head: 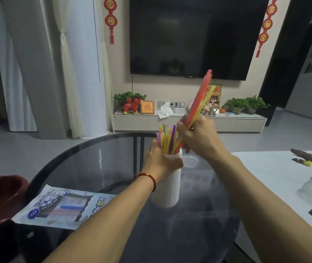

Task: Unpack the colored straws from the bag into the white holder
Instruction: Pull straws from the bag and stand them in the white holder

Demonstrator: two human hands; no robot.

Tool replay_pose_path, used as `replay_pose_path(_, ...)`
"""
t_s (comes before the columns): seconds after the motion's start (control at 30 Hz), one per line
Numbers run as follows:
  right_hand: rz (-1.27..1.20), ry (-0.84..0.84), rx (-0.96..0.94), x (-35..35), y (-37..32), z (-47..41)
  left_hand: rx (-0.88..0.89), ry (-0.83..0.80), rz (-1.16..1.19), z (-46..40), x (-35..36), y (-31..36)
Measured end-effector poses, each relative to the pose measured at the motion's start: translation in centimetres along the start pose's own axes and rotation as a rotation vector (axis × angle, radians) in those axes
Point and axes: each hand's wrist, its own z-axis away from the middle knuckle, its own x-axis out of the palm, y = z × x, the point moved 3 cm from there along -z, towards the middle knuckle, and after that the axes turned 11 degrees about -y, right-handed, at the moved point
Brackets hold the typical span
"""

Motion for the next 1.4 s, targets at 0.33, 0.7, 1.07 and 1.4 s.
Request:
replay_pose_path(0.33,0.083,0.134,0.097,1.7,-0.1,-0.6,0.133,-0.001,0.093,0.9,-0.3,1.1)
replay_pose_path(0.7,0.084,0.114,-0.155,1.3,-1.4,-1.1,0.089,-0.029,0.067,0.5,-0.1,0.3)
replay_pose_path(1.07,0.153,0.070,-0.281,1.7,-2.9,-2.3,0.129,-0.043,0.021,0.1,0.0,-0.4)
replay_pose_path(1.4,0.222,0.036,-0.235,3.6,-1.7,-0.4,0.094,-0.032,0.028,-0.2,0.5,-1.2)
